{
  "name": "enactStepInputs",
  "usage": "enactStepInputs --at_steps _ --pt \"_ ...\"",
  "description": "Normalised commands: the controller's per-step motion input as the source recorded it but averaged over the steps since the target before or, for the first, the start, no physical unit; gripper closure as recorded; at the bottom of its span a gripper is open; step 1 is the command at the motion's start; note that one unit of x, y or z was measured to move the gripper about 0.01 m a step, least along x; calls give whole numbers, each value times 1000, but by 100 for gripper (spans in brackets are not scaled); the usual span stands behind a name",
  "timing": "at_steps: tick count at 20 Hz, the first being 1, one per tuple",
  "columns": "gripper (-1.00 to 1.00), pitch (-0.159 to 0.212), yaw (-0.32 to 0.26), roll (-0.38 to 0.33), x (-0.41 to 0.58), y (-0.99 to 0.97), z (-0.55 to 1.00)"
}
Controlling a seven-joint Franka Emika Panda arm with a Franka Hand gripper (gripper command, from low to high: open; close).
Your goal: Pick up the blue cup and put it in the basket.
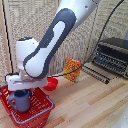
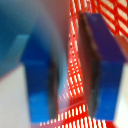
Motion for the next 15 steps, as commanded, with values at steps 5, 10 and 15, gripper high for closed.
enactStepInputs --at_steps 5,10,15 --pt "-100 0 -14 0 76 9 215" --pt "-100 7 -17 0 51 -39 834" --pt "-100 21 16 -40 201 -7 913"
